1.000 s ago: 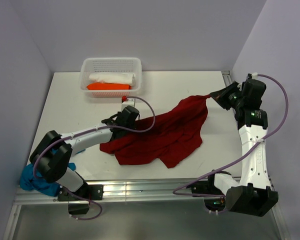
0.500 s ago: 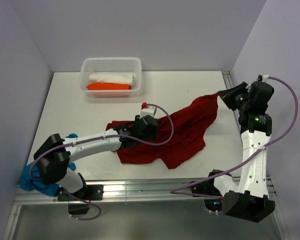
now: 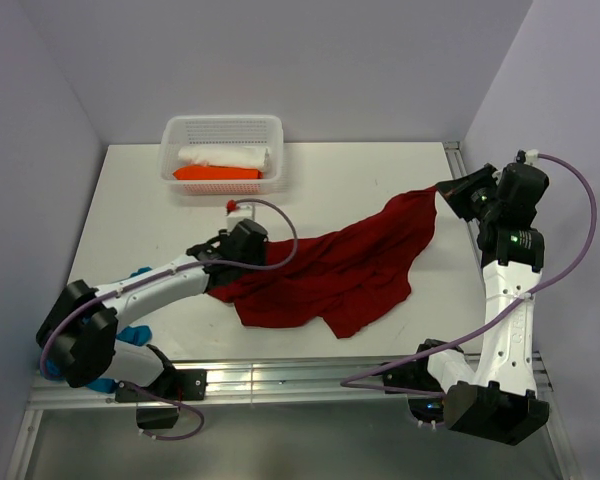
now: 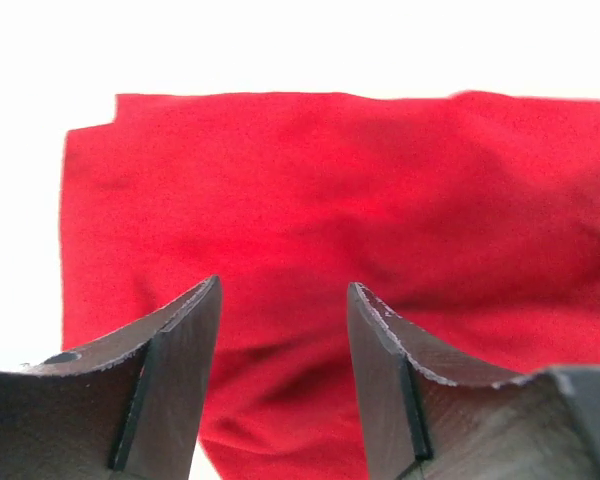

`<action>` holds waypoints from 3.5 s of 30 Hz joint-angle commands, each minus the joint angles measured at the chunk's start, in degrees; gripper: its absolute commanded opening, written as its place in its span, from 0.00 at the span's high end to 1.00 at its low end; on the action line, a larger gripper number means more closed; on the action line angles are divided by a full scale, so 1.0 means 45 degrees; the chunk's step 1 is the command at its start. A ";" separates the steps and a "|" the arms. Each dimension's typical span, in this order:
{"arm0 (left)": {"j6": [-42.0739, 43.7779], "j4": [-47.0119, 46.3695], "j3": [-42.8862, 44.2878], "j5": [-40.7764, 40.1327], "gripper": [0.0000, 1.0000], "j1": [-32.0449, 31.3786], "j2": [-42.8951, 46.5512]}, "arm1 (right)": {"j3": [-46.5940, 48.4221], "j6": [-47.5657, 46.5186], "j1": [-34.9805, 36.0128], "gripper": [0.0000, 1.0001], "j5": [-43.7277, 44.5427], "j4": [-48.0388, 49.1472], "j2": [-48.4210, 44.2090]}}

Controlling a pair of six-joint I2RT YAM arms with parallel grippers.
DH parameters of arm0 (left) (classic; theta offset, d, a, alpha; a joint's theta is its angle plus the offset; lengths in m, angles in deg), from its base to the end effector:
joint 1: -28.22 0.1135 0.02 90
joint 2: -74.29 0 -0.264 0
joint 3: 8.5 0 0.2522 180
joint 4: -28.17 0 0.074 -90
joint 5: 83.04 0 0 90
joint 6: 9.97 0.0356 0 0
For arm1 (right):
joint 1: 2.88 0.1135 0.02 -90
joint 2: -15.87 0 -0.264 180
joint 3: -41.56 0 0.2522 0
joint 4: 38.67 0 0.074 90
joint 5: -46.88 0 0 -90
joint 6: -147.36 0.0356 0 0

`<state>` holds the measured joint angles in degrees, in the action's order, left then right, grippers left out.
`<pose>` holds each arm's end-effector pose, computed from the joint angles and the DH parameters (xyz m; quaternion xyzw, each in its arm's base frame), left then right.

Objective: Roll the t-shirts
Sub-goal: Flatten the tshirt

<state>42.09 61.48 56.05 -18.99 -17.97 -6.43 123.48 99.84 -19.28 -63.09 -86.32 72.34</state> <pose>0.2110 -0.1974 0.2232 -0.0118 0.9174 -0.0697 0.3916 0.1966 -0.0452 0.4013 0.3176 0.7594 0.2641 0.5027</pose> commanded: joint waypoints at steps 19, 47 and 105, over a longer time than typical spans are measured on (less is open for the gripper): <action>-0.0692 -0.0926 -0.1910 0.3461 0.53 0.3293 0.1710 | -0.0245 0.0091 -0.0124 1.00 -0.0368 0.0812 -0.0244; -0.1063 -0.1532 -0.2477 0.4634 0.67 0.3312 0.1085 | -0.0713 0.0111 -0.0105 1.00 -0.0856 0.1300 -0.0126; 0.1007 0.4759 1.3889 0.2876 1.00 0.9113 0.3935 | 1.0799 0.1089 -0.0164 1.00 -0.2124 0.0912 0.1903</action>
<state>44.96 86.18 113.64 -7.04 22.79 9.43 163.80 104.58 -19.65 -68.99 -81.49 78.76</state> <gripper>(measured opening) 0.025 0.007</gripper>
